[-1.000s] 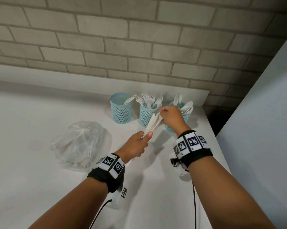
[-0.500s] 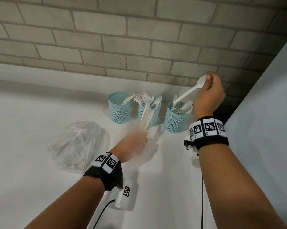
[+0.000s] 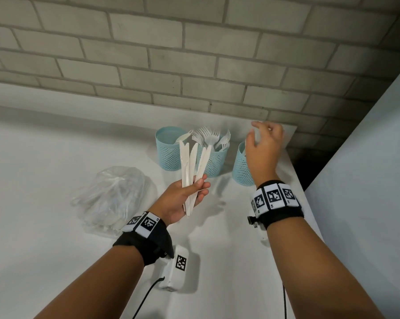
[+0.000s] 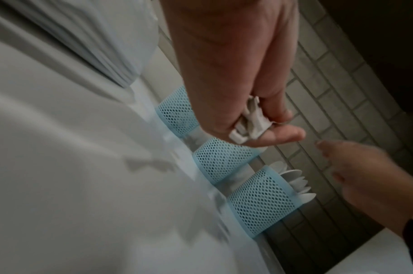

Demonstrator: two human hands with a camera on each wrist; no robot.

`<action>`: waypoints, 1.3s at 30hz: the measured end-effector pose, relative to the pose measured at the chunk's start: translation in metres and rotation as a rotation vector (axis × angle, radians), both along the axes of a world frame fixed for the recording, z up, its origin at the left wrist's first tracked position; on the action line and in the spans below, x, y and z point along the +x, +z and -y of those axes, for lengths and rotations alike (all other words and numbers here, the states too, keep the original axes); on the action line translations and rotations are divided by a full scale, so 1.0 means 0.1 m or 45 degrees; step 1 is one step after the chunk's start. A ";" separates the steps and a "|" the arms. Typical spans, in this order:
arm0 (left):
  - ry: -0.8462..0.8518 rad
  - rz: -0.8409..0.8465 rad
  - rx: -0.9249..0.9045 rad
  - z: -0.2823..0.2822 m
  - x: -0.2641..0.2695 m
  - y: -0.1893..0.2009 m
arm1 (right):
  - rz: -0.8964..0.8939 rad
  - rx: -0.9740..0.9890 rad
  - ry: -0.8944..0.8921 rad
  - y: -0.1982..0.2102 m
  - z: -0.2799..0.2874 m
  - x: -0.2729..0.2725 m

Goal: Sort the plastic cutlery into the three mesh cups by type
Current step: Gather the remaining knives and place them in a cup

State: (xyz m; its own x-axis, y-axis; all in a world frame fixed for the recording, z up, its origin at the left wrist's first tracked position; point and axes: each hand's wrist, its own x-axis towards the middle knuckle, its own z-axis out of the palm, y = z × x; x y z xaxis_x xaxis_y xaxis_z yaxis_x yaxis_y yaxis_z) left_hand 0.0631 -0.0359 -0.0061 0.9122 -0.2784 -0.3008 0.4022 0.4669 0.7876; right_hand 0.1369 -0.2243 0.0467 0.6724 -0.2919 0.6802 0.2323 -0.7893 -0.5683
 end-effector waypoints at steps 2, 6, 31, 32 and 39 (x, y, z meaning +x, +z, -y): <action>0.031 -0.008 -0.019 -0.01 -0.01 0.00 | 0.006 0.217 0.326 0.07 -0.19 -0.12; 0.063 0.000 -0.006 -0.01 -0.02 0.02 | -0.526 0.315 0.637 0.11 -0.48 -0.25; 0.024 0.018 -0.100 -0.20 -0.13 0.10 | -0.729 0.762 0.722 0.07 -0.30 -0.28; 0.050 0.009 -0.103 -0.20 -0.12 0.09 | -0.745 0.676 0.708 0.08 -0.28 -0.28; 0.221 -0.009 -0.056 -0.20 -0.07 0.03 | -0.973 -0.413 0.536 0.13 -0.27 -0.34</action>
State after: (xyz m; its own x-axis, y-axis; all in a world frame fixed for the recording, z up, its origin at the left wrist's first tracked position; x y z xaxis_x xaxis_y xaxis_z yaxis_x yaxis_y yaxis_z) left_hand 0.0563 -0.0163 -0.0028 0.9457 -0.1297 -0.2981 0.3177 0.5636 0.7625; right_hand 0.1032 -0.1970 0.0596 0.9787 0.2049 0.0146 0.1892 -0.8718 -0.4517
